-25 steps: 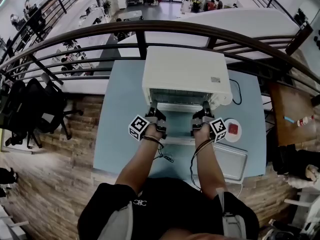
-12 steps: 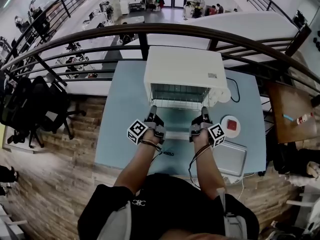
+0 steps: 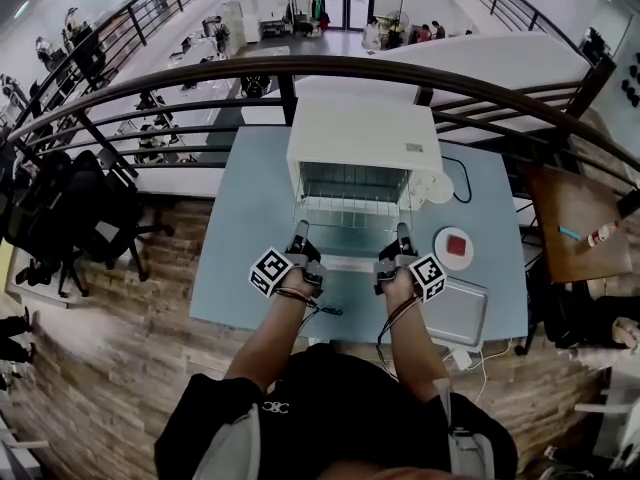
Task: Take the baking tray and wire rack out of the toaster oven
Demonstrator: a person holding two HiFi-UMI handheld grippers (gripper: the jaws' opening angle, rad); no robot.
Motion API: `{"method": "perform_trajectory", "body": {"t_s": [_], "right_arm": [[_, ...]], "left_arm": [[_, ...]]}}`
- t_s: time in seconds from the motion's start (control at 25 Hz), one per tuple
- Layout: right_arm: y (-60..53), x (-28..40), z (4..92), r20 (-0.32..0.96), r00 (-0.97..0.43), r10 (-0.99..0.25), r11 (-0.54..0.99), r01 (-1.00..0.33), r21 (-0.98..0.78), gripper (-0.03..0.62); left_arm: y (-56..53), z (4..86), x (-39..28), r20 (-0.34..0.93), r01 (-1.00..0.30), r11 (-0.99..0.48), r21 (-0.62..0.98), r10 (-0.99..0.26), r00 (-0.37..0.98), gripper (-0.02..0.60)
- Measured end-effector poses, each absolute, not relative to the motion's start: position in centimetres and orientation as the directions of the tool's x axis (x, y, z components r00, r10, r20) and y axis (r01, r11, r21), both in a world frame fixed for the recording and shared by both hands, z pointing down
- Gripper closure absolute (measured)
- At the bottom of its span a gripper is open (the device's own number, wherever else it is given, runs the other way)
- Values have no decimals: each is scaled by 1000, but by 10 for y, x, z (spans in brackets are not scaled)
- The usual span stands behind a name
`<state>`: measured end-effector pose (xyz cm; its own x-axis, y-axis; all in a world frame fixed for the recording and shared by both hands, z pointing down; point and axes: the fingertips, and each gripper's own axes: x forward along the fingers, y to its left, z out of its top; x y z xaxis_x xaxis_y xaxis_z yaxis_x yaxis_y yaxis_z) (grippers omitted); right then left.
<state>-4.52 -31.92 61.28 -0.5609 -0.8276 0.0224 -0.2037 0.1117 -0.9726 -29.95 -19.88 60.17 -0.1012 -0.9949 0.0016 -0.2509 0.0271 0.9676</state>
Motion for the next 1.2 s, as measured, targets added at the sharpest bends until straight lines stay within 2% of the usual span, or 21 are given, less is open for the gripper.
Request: {"method": "perform_trajectory", "body": {"t_s": [0.28,0.8,1.2], "right_arm": [[-298,-37,603,19,-570,-821,137,-228,-964,562],[-261,-19,600,-5,-579,-815,145,-196,-970,563],[-243,31,598,-15,-554,-832,150,-199,-968,563]], "left_arm": [[-178,584,-289,-30,-308,3,951,-995,-100,557],[-138,578,-271,-36,-321,-8,947,-996,-81,557],[-127,575,-222,-51,-337,-40,941,-998,-23,557]]}}
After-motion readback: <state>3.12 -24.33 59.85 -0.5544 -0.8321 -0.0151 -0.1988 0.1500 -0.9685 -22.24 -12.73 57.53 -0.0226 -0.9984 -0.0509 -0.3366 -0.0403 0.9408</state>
